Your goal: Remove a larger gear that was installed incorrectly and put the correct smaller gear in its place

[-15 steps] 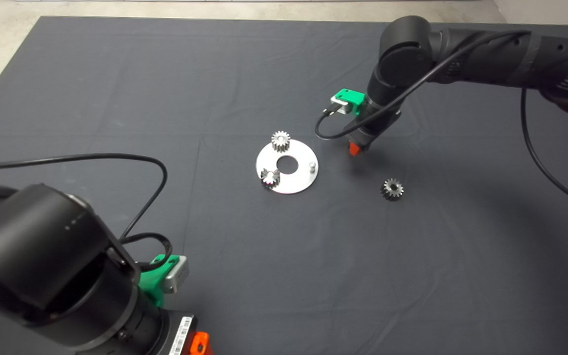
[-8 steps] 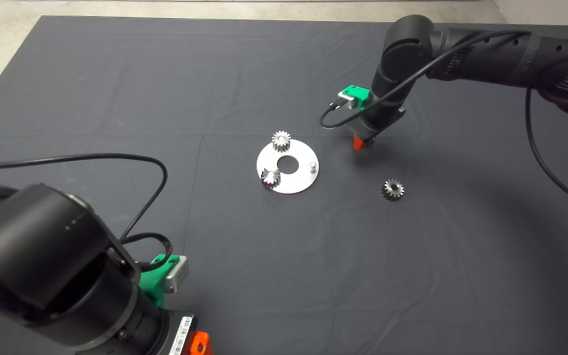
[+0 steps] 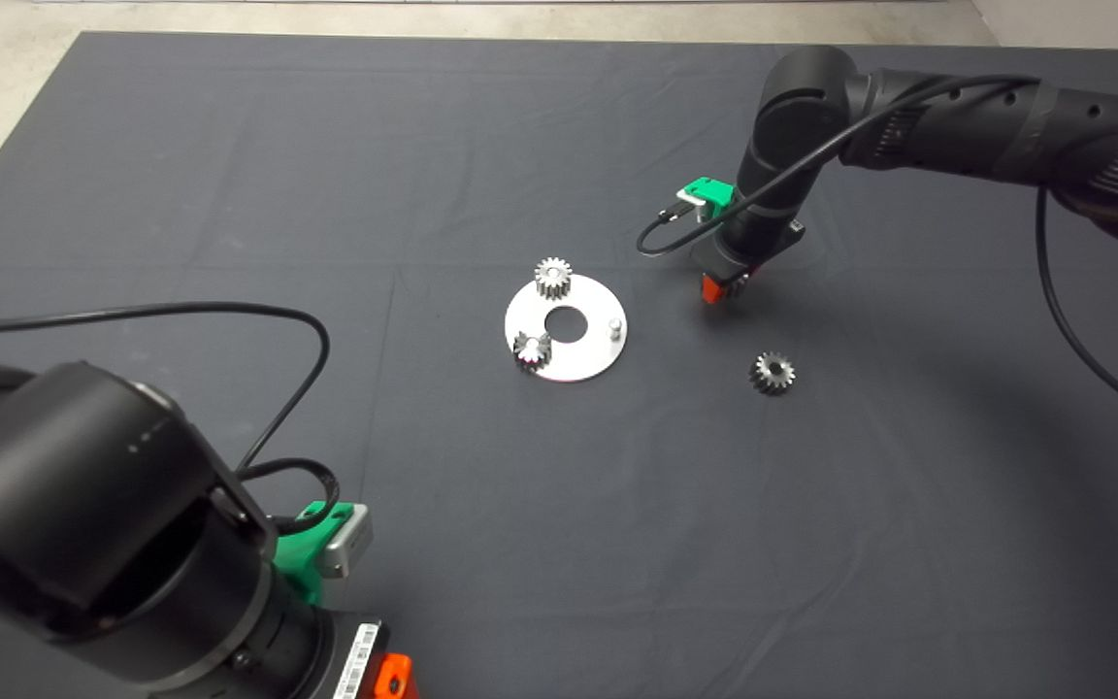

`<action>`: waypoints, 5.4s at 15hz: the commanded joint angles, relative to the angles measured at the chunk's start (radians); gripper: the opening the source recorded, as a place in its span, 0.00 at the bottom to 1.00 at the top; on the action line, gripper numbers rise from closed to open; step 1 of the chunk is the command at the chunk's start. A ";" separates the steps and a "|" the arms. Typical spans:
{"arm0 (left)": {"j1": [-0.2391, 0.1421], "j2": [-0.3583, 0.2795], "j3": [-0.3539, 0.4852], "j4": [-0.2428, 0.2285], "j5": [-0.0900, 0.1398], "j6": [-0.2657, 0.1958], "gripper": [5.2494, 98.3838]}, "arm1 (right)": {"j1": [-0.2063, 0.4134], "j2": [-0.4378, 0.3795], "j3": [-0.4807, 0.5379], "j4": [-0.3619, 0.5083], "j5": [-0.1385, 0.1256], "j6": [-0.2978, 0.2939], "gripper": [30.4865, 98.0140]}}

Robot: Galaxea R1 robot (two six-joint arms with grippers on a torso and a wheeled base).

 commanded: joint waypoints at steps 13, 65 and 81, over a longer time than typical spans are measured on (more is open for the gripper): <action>-0.010 -0.002 0.015 -0.021 -0.004 -0.011 1.00 | 0.044 -0.027 0.012 0.005 -0.052 0.020 0.26; -0.007 0.001 0.013 -0.021 0.002 -0.018 1.00 | 0.050 -0.323 0.581 0.043 -0.114 -0.094 1.00; -0.006 0.002 0.015 -0.021 -0.001 -0.018 1.00 | -0.048 -0.309 0.526 -0.001 -0.109 -0.081 1.00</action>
